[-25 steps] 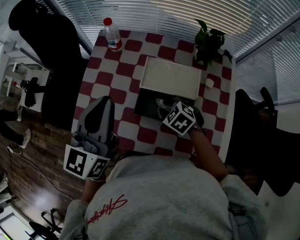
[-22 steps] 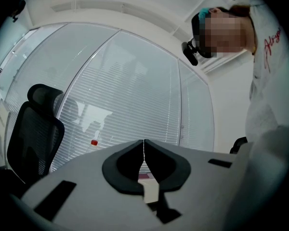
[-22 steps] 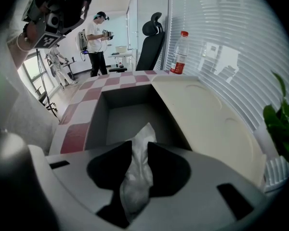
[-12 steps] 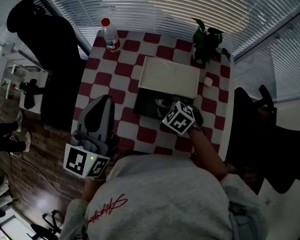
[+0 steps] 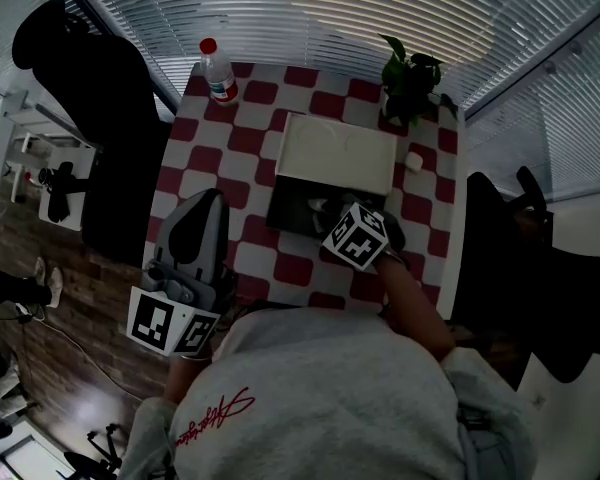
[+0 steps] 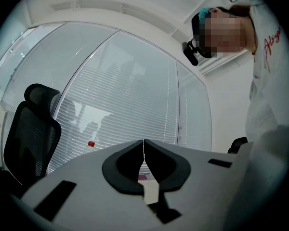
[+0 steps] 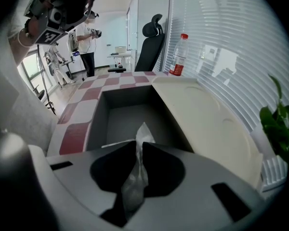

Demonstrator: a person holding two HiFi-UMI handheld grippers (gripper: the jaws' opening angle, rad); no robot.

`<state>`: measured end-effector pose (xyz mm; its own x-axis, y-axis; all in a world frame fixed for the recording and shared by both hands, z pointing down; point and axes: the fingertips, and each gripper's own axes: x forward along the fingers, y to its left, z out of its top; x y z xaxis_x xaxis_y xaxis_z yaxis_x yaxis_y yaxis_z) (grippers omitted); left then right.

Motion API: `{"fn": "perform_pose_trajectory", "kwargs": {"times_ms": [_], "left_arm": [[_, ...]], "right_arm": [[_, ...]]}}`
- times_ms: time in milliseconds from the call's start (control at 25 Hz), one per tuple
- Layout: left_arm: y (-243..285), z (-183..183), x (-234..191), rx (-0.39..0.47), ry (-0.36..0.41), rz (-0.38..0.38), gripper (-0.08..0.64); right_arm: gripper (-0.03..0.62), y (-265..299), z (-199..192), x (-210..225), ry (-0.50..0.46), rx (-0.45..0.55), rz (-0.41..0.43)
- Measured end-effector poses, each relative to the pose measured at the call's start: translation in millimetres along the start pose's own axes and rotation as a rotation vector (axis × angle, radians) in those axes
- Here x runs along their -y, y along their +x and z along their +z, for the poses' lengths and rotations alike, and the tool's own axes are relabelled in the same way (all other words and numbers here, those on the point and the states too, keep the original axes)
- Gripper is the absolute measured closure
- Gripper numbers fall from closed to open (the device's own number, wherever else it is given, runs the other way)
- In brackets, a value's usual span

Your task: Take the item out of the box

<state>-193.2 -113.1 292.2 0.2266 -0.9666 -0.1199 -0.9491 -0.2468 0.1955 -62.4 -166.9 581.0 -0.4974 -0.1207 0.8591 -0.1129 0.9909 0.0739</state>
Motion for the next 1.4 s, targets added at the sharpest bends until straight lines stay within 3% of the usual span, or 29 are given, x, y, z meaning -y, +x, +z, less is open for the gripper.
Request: {"fn": "perform_pose_trajectory", "kwargs": {"times_ms": [1400], "left_arm": [[9.3, 0.0, 3.5, -0.011, 0.003, -0.041, 0.543]], "right_arm": [[0.567, -11.5, 9.3, 1.0, 0.050, 0.095, -0.029]]}}
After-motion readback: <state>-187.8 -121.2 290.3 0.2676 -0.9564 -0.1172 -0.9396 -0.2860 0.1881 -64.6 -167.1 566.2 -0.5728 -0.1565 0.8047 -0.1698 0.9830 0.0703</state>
